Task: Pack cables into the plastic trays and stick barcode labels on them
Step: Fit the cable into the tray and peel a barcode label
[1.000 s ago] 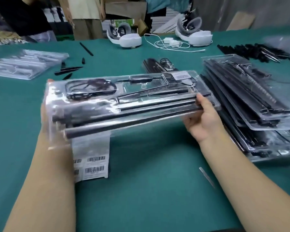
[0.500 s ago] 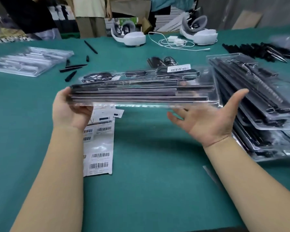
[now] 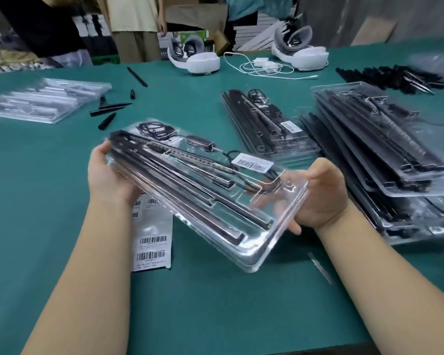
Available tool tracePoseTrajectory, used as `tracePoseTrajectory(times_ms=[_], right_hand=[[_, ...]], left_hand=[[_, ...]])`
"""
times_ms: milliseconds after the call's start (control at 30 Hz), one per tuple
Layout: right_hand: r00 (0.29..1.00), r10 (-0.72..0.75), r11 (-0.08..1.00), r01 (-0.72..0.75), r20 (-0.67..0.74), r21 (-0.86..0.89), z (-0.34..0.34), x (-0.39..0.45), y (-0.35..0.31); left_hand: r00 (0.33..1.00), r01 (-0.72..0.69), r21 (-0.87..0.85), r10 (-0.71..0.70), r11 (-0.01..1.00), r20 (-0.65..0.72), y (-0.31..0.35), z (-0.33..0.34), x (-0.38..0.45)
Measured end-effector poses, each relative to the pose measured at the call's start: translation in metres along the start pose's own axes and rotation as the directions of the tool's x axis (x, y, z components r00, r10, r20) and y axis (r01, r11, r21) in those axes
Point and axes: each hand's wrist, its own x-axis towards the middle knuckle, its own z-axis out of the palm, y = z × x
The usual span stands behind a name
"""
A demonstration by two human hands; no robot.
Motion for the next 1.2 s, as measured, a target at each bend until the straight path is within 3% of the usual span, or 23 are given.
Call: tracePoseTrajectory(times_ms=[100, 167, 267, 400, 633, 867, 967, 1033, 1100, 1133, 1200], right_hand=[[0.994, -0.018, 0.997, 0.010, -0.106, -0.074, -0.005, 0.001, 0.004], [0.970, -0.057, 0.979, 0.007, -0.237, -0.205, -0.005, 0.001, 0.007], [0.935, -0.116, 0.971, 0.036, -0.334, -0.236, -0.006, 0.002, 0.007], [0.830, -0.210, 0.962, 0.080, -0.517, -0.262, -0.008, -0.001, 0.001], [0.611, -0.289, 0.955, 0.124, -0.737, -0.271, -0.008, 0.001, -0.010], [0.345, -0.364, 0.909, 0.333, -0.865, -0.250, -0.007, 0.002, -0.013], [0.251, -0.393, 0.865, 0.426, -0.885, -0.263, -0.007, 0.006, -0.011], [0.145, -0.426, 0.820, 0.478, -0.893, -0.313, -0.007, 0.010, -0.011], [0.043, -0.506, 0.795, 0.410, -0.862, -0.446, -0.009, 0.016, -0.008], [0.001, -0.552, 0.795, 0.299, -0.834, -0.527, -0.009, 0.019, -0.004], [-0.030, -0.653, 0.757, -0.075, -0.757, -0.650, -0.007, 0.027, 0.006]], left_hand=[[0.998, 0.039, 0.292, -0.049, 0.956, 0.026, -0.018, 0.010, -0.003], [0.995, 0.034, 0.505, -0.078, 0.863, 0.066, -0.033, 0.018, -0.009], [0.973, 0.023, 0.693, -0.176, 0.721, 0.151, -0.051, 0.032, -0.023], [0.915, 0.121, 0.710, -0.355, 0.694, 0.192, -0.069, 0.048, -0.040], [0.981, 0.070, 0.792, -0.188, 0.607, 0.057, -0.102, 0.057, -0.044], [0.993, -0.067, 0.827, -0.044, 0.558, 0.110, -0.116, 0.053, -0.046], [0.988, -0.104, 0.843, -0.040, 0.527, 0.147, -0.119, 0.056, -0.044], [0.985, -0.106, 0.847, -0.062, 0.521, 0.161, -0.124, 0.060, -0.044], [0.981, -0.082, 0.853, -0.107, 0.516, 0.159, -0.130, 0.065, -0.042], [0.979, -0.068, 0.863, -0.133, 0.500, 0.154, -0.132, 0.067, -0.041], [0.975, -0.047, 0.890, -0.173, 0.453, 0.139, -0.135, 0.069, -0.038]])
